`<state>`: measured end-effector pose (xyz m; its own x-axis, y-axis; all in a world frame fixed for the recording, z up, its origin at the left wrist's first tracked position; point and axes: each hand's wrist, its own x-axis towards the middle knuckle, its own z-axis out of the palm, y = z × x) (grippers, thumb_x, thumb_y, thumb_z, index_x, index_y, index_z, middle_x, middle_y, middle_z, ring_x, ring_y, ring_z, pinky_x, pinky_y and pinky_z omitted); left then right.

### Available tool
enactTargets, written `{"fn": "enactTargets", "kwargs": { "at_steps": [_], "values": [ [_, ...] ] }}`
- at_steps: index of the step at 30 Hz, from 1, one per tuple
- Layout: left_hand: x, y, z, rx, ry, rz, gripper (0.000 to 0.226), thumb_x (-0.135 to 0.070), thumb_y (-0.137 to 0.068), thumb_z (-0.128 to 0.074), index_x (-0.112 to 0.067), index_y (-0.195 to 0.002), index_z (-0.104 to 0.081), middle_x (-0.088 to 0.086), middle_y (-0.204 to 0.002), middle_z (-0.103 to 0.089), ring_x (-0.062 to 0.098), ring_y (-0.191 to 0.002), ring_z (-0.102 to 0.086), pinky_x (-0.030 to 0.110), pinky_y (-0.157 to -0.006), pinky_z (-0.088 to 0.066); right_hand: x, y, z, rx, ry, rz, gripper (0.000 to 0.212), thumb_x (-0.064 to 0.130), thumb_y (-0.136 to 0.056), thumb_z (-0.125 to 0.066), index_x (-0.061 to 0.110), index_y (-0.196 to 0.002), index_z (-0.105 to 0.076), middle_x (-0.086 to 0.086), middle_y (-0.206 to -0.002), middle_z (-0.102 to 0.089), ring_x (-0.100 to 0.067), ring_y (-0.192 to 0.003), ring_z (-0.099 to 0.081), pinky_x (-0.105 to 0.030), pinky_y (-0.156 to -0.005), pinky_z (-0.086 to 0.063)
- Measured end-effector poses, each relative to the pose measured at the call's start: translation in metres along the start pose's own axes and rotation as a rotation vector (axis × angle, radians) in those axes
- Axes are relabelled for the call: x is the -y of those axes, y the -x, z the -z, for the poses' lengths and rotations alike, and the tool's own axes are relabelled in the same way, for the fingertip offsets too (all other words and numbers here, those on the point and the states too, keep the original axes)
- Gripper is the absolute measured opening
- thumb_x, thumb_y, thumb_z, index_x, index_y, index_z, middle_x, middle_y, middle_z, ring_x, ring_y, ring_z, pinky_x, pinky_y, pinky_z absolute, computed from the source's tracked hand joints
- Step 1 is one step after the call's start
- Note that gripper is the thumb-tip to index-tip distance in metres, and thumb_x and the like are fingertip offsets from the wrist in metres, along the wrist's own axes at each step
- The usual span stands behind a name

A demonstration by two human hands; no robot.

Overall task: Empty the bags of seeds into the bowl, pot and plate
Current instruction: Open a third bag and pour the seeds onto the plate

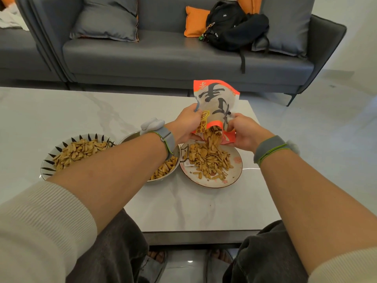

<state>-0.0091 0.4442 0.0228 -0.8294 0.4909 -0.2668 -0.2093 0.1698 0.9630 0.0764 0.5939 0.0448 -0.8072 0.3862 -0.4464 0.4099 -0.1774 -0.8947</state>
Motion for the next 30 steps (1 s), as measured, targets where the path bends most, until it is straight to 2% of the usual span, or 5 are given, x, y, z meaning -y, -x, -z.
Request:
{"fn": "enactTargets", "kwargs": {
  "at_steps": [4,8,14,18,30],
  "values": [
    [-0.0041,0.0034,0.0004,0.02,0.027,0.005,0.03,-0.022,-0.117,-0.03,-0.017,-0.134,-0.054,0.021,-0.112,-0.073,0.046,-0.09,-0.073,0.061,-0.07,-0.066,0.0002,-0.0026,0.0063,-0.003,-0.017,-0.01,0.067,-0.019,-0.087,-0.03,0.015,-0.14,-0.05,-0.022,-0.137,-0.057,-0.042,-0.102,-0.068,-0.064,-0.076,-0.063],
    [-0.0012,0.003,0.0002,0.004,0.013,0.007,0.032,-0.023,-0.117,-0.03,-0.017,-0.136,-0.055,0.02,-0.115,-0.075,0.042,-0.094,-0.076,0.054,-0.067,-0.067,-0.0003,0.0005,0.0011,0.006,-0.008,0.004,0.066,-0.021,-0.088,-0.029,0.014,-0.139,-0.049,-0.02,-0.125,-0.058,-0.041,-0.097,-0.069,-0.057,-0.066,-0.065],
    [-0.0006,-0.0015,0.0003,-0.009,-0.004,-0.009,0.032,-0.025,-0.117,-0.031,-0.019,-0.138,-0.055,0.021,-0.119,-0.074,0.033,-0.084,-0.076,0.05,-0.064,-0.067,0.0014,0.0008,0.003,0.0,0.001,-0.002,0.07,-0.02,-0.089,-0.028,0.02,-0.145,-0.041,-0.019,-0.128,-0.058,-0.044,-0.11,-0.068,-0.062,-0.077,-0.063],
    [-0.0031,-0.003,0.0009,-0.012,-0.006,-0.012,0.031,-0.025,-0.117,-0.031,-0.018,-0.136,-0.054,0.026,-0.123,-0.072,0.04,-0.087,-0.074,0.058,-0.069,-0.067,0.0048,-0.0026,0.0079,-0.032,-0.009,0.011,0.075,-0.018,-0.088,-0.03,0.02,-0.151,-0.042,-0.023,-0.138,-0.058,-0.049,-0.122,-0.065,-0.067,-0.077,-0.062],
    [0.0015,-0.0031,0.0008,0.017,-0.018,0.012,0.031,-0.027,-0.117,-0.032,-0.021,-0.137,-0.053,0.027,-0.124,-0.071,0.043,-0.086,-0.071,0.063,-0.075,-0.065,0.0014,0.0055,0.0035,-0.016,0.027,0.007,0.066,-0.019,-0.088,-0.03,0.015,-0.142,-0.047,-0.02,-0.132,-0.058,-0.049,-0.109,-0.07,-0.071,-0.079,-0.061]
  ]
}}
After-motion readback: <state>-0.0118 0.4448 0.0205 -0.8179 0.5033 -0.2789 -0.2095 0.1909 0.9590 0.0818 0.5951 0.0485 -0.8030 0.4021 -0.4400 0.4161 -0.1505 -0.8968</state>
